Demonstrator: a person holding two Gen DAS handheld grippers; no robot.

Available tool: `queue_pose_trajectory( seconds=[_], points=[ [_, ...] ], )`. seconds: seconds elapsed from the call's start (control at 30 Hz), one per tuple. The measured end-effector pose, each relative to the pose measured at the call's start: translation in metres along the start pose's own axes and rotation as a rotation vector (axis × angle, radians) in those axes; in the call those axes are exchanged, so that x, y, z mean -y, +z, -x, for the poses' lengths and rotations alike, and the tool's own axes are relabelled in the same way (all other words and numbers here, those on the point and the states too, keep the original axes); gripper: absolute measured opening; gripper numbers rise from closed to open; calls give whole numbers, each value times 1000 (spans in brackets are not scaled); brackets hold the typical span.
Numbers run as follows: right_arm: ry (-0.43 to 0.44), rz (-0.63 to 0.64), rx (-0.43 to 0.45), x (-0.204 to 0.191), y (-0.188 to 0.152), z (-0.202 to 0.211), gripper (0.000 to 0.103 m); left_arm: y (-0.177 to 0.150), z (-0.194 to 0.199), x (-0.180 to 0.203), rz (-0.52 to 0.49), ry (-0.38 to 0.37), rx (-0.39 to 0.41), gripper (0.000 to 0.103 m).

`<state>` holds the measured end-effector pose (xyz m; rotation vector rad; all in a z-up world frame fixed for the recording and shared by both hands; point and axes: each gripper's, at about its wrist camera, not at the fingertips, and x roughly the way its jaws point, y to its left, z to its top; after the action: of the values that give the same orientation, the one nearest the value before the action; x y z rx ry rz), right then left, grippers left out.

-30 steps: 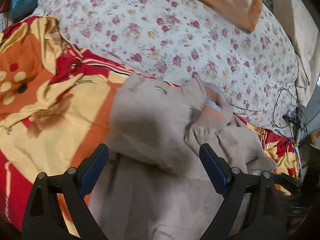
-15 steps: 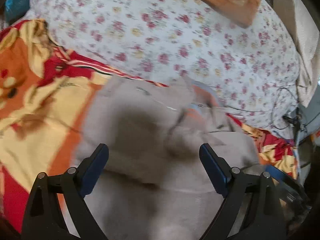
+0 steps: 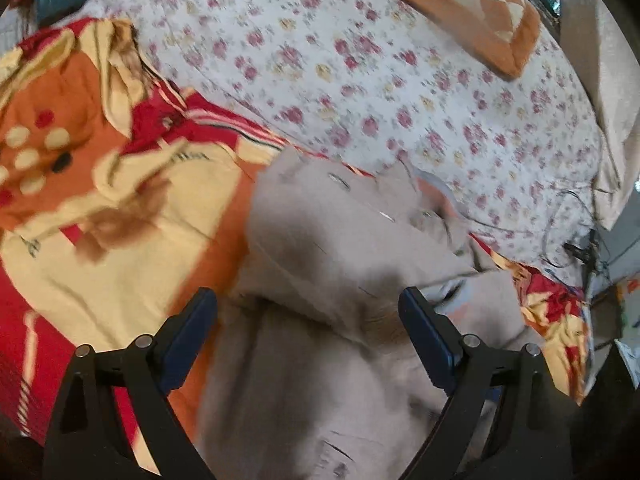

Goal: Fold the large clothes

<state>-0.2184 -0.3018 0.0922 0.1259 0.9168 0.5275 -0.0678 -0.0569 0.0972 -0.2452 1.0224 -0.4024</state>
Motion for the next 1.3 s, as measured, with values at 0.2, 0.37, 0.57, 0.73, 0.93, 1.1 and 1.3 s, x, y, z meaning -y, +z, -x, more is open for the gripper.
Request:
queue_pose_trajectory(
  seconds=[0.2, 0.37, 0.57, 0.73, 0.93, 1.1, 1.3],
  points=[
    [-79, -250, 48, 74, -45, 74, 83, -13, -13, 22, 2, -37, -42, 92],
    [-180, -392, 76, 120, -77, 118, 83, -27, -11, 24, 10, -44, -51, 92],
    [-247, -407, 119, 139, -75, 125, 83, -49, -26, 16, 27, 4, -151, 92],
    [-562, -321, 84, 139, -65, 104, 83, -64, -36, 42, -111, 24, -199, 35],
    [-477, -391, 77, 166, -70, 81, 50, -25, -2, 66, -201, -22, -109, 14],
    [-489, -422, 142, 187, -52, 73, 1, 33, 38, 89, -215, -45, 49, 14],
    [-497, -388, 219, 172, -58, 106, 1, 68, 20, 84, -240, -14, 91, 14]
  ],
)
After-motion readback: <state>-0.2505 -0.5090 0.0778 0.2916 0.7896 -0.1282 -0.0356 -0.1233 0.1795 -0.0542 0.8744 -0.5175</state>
